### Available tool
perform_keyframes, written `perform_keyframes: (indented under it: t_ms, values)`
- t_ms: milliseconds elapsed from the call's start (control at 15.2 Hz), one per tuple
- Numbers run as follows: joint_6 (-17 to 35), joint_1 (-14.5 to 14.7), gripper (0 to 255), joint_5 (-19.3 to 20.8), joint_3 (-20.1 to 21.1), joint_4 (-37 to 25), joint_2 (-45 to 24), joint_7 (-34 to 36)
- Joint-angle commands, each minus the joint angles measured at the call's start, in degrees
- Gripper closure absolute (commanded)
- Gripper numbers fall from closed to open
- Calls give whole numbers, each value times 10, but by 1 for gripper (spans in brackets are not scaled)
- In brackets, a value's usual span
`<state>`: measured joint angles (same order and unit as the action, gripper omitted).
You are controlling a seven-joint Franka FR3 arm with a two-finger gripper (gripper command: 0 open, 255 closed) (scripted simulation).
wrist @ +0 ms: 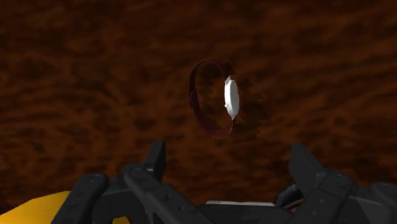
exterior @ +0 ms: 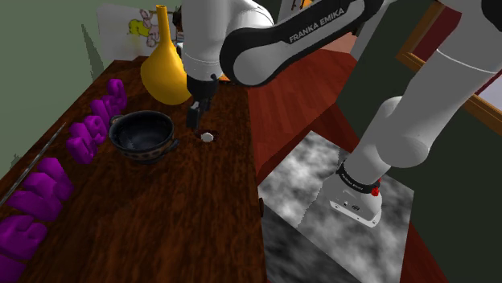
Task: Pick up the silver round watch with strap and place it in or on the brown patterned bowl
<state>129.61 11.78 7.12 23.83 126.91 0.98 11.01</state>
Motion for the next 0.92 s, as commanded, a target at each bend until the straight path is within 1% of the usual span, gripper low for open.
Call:
perform_keyframes:
  t_ms: [0, 462, 858]
  values:
    - [14, 4, 0, 14, 5, -5, -23, 13]
    - [59, 4, 0, 40, 1, 10, -59, 32]
    - [59, 4, 0, 40, 1, 10, -59, 32]
